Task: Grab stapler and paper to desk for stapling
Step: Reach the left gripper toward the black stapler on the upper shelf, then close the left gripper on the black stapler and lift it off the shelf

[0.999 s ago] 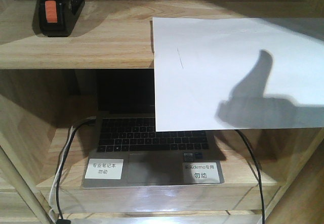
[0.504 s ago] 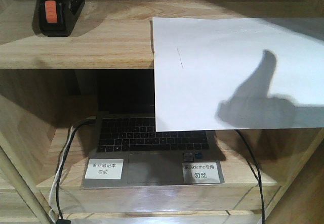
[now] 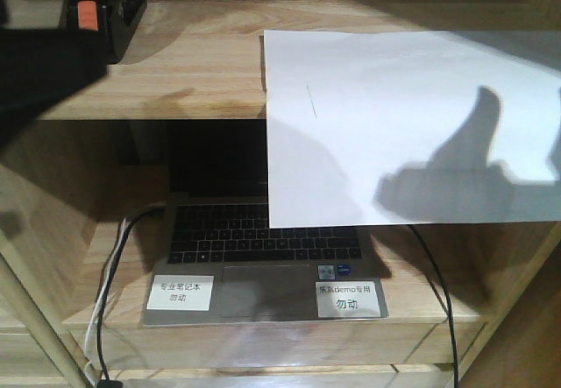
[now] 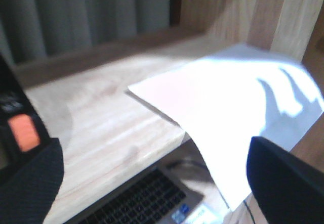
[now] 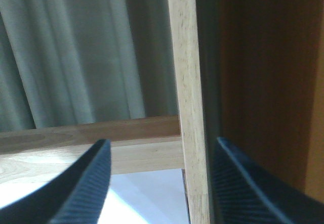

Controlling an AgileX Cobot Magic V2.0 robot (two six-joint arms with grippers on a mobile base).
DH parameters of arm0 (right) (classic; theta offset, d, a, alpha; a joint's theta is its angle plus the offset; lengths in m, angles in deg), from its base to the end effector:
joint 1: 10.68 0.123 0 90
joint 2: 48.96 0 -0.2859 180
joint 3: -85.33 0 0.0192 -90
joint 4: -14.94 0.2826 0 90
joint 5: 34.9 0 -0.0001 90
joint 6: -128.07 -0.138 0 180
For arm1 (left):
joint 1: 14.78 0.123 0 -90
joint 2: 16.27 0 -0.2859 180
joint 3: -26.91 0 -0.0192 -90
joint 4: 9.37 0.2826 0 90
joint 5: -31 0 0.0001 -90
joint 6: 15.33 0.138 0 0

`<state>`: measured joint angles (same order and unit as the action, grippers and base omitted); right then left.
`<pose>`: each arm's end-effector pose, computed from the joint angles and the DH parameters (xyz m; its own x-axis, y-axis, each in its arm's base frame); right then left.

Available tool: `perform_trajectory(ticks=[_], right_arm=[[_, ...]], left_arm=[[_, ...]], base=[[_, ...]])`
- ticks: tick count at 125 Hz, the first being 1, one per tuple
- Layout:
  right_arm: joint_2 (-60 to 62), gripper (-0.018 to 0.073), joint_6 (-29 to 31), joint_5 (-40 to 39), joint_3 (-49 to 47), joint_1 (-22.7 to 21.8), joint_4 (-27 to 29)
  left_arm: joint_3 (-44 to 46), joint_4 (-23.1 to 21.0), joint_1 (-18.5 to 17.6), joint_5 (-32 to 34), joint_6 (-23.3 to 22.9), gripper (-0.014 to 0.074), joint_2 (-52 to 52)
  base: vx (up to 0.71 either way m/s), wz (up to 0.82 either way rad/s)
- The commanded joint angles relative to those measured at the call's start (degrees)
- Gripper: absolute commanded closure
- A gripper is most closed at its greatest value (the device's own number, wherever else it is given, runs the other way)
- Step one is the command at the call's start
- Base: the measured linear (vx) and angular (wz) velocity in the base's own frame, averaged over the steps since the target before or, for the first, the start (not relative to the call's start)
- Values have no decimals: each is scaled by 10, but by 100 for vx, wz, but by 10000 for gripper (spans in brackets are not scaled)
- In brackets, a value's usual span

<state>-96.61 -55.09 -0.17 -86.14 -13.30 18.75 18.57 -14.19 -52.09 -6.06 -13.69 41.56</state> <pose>0.1694 -0.0025 0.5054 -0.0139 0.1103 -0.9938 0.0094 0.9939 0.1102 0.1809 -0.1466 0.4653 -0.2054 0.1081 -0.9727 0.6371 0.7692 -0.0490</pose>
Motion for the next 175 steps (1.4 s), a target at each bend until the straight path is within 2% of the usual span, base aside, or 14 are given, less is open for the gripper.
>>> perform_trajectory(ticks=[1,14,26,42,47,63,81,94,125,138,155,175], right_arm=[[-3,167,5,-42,-14,-2,0],[-3,179,5,-42,-14,-2,0],[-3,181,5,-42,-14,-2,0],[-3,181,5,-42,-14,-2,1],[-3,181,5,-42,-14,-2,1],[-3,181,5,-42,-14,-2,1],[-3,181,5,-42,-14,-2,1],[-3,181,5,-42,-14,-2,1],[-3,181,5,-42,-14,-2,1],[-3,181,5,-42,-14,-2,1],[-3,181,5,-42,-14,-2,1],[-3,181,5,-42,-14,-2,1]], left_arm=[[10,-3,-4,53,0,-99,9],[10,3,-4,56,-1,-99,19],[19,41,-4,65,-16,-99,35],[80,119,-4,37,-83,-99,74],[115,153,-4,16,-115,-99,96],[206,223,-4,-50,-192,-99,154],[304,274,-3,-126,-233,-96,222],[361,278,2,-153,-232,-91,264],[483,274,48,-239,-232,-84,355],[500,250,69,-252,-232,-83,377],[502,196,102,-268,-231,-83,401],[502,192,112,-297,-225,-78,422]], base=[[0,0],[0,0],[0,0],[0,0],[0,0],[0,0],[0,0],[0,0],[0,0],[0,0],[0,0],[0,0]])
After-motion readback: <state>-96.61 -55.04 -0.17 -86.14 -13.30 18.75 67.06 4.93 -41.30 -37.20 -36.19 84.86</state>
